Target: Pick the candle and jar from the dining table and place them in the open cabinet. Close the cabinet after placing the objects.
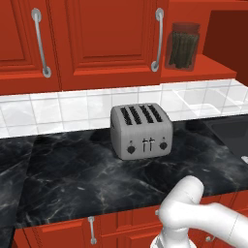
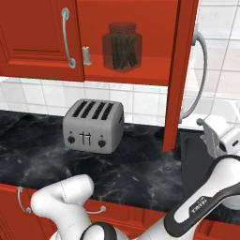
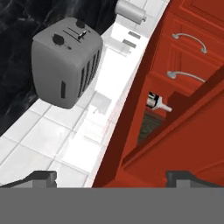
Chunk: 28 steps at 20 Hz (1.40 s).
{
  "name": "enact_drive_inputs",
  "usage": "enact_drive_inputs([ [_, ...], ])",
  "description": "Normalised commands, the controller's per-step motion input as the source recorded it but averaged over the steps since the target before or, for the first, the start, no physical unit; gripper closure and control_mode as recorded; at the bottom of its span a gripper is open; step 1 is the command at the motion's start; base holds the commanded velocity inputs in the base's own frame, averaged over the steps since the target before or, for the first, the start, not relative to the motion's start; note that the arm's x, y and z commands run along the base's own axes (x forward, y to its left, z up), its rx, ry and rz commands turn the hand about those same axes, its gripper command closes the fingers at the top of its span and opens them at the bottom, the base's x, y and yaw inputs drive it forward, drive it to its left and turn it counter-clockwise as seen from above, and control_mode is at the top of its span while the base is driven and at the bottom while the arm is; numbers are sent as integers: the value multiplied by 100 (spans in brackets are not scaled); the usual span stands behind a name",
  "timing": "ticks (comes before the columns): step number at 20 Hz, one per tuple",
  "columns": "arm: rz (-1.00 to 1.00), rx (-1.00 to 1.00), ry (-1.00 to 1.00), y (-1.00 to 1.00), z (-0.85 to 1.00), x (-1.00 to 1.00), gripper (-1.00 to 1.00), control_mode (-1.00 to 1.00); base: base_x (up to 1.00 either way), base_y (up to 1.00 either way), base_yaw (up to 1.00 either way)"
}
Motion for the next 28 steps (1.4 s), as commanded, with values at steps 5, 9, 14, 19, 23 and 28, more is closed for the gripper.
enact_drive_inputs([
  [5, 0, 0, 0, 0, 27, 10, -100, -100, 0, 0, 0],
  [9, 0, -5, -2, 3, 47, 1, -100, -100, 0, 0, 0],
  [14, 0, -6, -3, 6, 46, 0, -100, -100, 0, 0, 0],
  [19, 5, -8, -22, 26, 24, -27, -100, -100, 0, 0, 0],
  [23, 7, -10, -25, 44, 21, -33, -100, -100, 0, 0, 0],
  [28, 3, -8, -20, 50, 23, -22, -100, -100, 0, 0, 0],
])
